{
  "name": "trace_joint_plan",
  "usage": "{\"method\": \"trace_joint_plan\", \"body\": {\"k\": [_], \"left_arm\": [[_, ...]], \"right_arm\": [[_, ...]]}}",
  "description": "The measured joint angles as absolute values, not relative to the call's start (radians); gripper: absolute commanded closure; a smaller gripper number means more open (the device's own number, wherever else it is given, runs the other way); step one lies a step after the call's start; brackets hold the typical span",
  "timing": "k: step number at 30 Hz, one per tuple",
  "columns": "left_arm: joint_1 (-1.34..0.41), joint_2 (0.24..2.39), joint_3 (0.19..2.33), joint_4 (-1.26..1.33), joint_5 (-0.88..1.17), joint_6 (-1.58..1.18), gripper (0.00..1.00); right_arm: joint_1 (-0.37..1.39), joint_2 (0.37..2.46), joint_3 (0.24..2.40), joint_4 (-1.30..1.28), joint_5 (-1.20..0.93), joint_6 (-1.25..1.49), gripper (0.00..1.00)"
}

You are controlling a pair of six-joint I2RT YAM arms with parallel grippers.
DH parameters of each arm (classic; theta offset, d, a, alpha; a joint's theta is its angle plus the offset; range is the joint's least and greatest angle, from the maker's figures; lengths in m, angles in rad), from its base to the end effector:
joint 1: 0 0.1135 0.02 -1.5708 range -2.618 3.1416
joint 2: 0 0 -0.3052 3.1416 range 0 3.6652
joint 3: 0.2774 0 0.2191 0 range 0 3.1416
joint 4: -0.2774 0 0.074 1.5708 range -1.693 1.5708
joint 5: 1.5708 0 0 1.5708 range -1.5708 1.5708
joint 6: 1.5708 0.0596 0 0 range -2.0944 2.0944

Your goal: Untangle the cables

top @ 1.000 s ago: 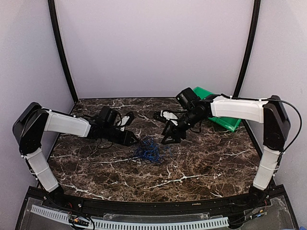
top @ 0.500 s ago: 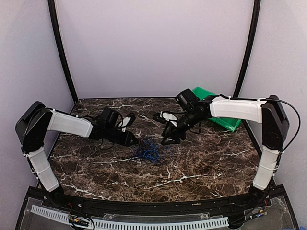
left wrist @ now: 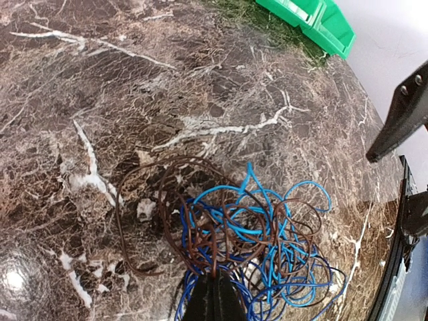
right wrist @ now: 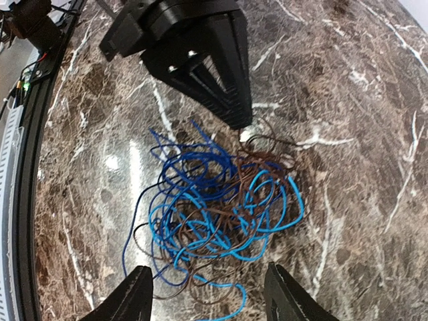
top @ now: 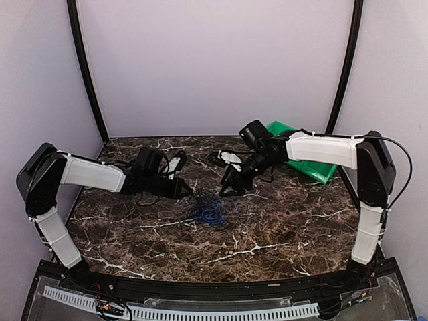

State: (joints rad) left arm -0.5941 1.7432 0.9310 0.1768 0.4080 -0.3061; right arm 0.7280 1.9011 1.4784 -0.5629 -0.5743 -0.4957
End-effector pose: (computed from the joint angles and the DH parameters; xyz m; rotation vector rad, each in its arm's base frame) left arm 0.2888 -0.2236 0.2261 0.5676 2.2405 -0.9333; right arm 0.2803 0.2932 0.2671 -1.6237 1.9255 0.8235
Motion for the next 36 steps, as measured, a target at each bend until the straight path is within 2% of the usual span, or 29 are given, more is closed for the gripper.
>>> {"method": "trace_joint_plan", "body": {"k": [5, 18, 21, 24, 26, 36], "left_arm": [[-0.595, 1.649, 0.899, 0.196, 0.406, -0.33, 1.0], [-0.599, 1.561, 0.865, 0.223, 0.393, -0.362, 1.0], [-0.599, 1.543, 0.849, 0.226, 0.384, -0.371, 1.0], [-0.599, 1.528, 0.839, 0.231, 0.379, -0.379, 1.0], [-0.599, 1.517, 0.832, 0.234, 0.372, -0.382, 1.0], [-0.597, 1.388, 0.812, 0.192, 0.234, -0.382, 1.0]], "right_arm": [[0.747, 1.937, 1.567, -0.516, -0.538, -0.478, 0.39], [0.808, 2.096, 1.578, -0.255, -0.524, -0.325, 0.36], [0.819, 2.133, 1.578, -0.212, -0.524, -0.293, 0.46], [0.825, 2.164, 1.578, -0.168, -0.526, -0.249, 0.73], [0.827, 2.183, 1.578, -0.143, -0.525, -0.228, 0.82], [0.834, 2.244, 1.529, -0.058, -0.53, -0.129, 0.83]]}}
